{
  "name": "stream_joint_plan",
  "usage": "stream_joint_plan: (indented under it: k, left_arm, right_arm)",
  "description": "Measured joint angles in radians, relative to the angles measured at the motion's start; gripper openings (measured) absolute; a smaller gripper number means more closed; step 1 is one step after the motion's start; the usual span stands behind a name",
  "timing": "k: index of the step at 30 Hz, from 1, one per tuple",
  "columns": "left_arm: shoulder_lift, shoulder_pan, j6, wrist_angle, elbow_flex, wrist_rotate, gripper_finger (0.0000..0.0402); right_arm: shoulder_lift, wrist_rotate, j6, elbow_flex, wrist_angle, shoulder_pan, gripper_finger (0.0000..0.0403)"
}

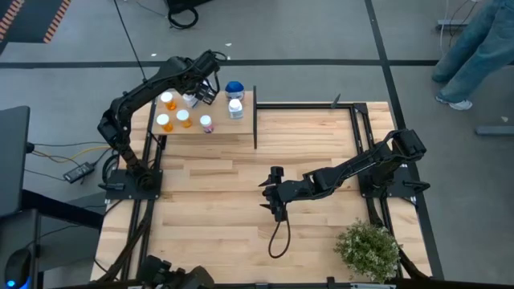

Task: Pick and place medicine bottles onto shelf by color
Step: Adjust the pill bottles on the shelf

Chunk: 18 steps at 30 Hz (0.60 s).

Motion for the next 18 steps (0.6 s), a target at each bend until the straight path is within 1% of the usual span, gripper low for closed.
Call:
stream_joint_plan:
  k: [8, 12, 18]
  left_arm:
    - [0.000, 0.000, 0.054, 0.084, 0.000, -0.006, 0.0193]
    - [0.000, 0.000, 0.062, 0.071, 0.000, -0.009, 0.0191]
    - [0.000, -0.003, 0.051, -0.002, 0.000, -0.010, 0.0189]
  right_arm:
    - [0.000, 0.000, 0.000, 0.000, 0.000, 0.000, 0.0323]
    - [0.000, 0.000, 0.000, 0.000, 0.000, 0.000, 0.0323]
    - [0.000, 0.000, 0.000, 0.000, 0.000, 0.000, 0.0323]
